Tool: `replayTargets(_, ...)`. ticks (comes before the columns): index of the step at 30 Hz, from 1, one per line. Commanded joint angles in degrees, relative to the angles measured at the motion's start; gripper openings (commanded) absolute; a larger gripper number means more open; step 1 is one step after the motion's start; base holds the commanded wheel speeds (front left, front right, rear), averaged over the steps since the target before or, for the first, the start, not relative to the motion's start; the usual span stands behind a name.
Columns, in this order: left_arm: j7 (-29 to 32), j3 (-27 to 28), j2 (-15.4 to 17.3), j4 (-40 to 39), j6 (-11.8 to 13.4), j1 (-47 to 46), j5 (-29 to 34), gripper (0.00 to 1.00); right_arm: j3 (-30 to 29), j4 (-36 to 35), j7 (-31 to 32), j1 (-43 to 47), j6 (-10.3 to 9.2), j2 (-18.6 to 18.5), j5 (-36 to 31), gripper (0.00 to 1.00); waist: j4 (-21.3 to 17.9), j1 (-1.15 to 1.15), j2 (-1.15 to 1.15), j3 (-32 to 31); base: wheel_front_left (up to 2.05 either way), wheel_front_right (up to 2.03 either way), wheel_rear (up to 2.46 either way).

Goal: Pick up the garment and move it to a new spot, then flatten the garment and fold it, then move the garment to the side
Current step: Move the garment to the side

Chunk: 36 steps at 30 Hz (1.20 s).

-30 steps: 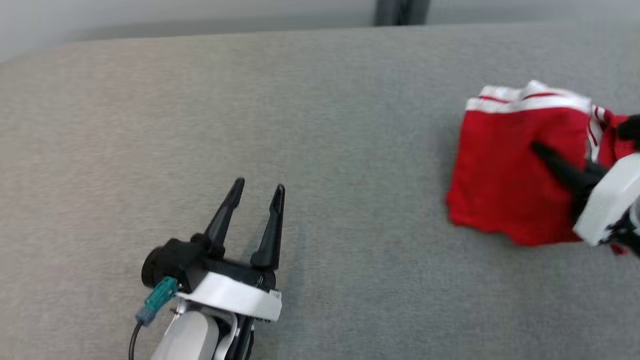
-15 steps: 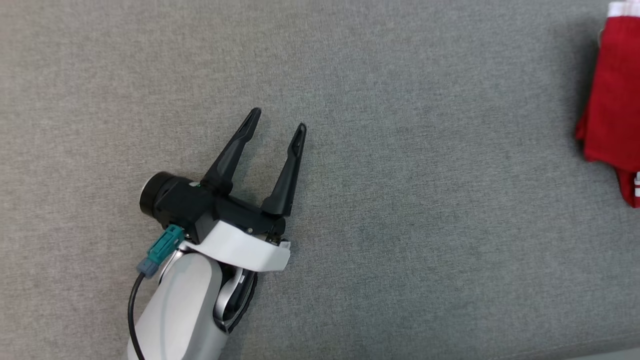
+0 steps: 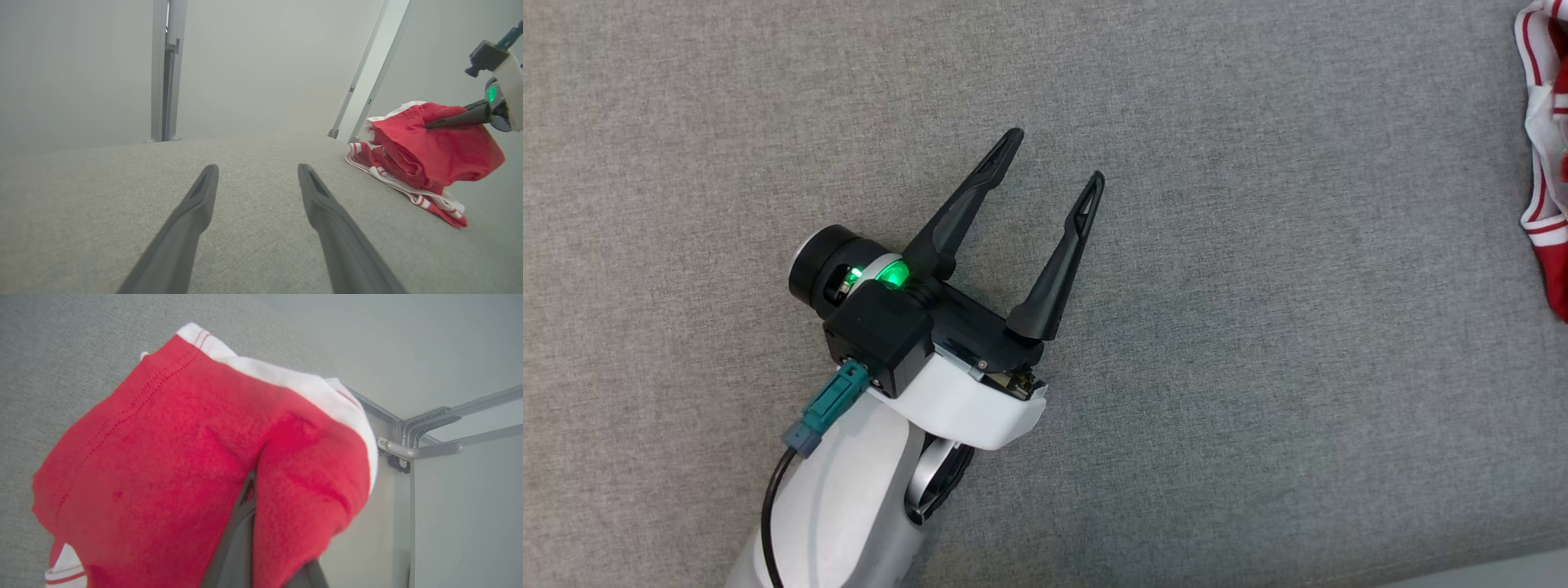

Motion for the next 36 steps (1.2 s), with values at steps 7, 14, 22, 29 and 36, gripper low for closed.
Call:
replayTargets(7, 0.0, -1.2, 0.3, -0.3, -0.1, -1.7, 0.0, 1.00, 2.0, 3.6, -4.2, -1.9, -0.06, -0.3, -6.2, 0.00, 1.2, 0.00, 0.00, 1.4, 0.00, 0.00, 0.00)
replayTargets(14, 0.0, -1.1, 0.2, -0.1, 0.3, -1.4, -0.1, 1.00, 3.1, 10.6, -4.3, -5.1, -0.06, 3.2, -10.0, 1.00, 2.3, 0.00, 0.00, 0.8, 0.00, 0.00, 0.00)
replayTargets(22, 0.0, -1.2, 0.2, -0.2, 1.0, 0.1, -1.3, 1.00, 3.9, 16.0, -3.8, -8.6, -0.06, 3.7, -16.7, 1.00, 3.0, 0.00, 0.00, -1.8, 0.00, 0.00, 0.00)
replayTargets(29, 0.0, -1.0, 0.2, -0.3, 1.8, 1.9, -2.1, 1.00, 0.4, 20.8, -3.9, -12.0, -0.06, 7.1, -20.8, 1.00, 3.6, 0.00, 0.00, -5.9, 0.00, 0.00, 0.00)
replayTargets(36, 0.0, 1.2, 0.2, -0.3, 3.1, 5.4, -2.4, 1.00, -1.2, 17.6, -9.5, -13.6, -0.06, 16.1, -21.3, 1.00, 4.3, 0.00, 0.00, -12.5, 0.00, 0.00, 0.00)
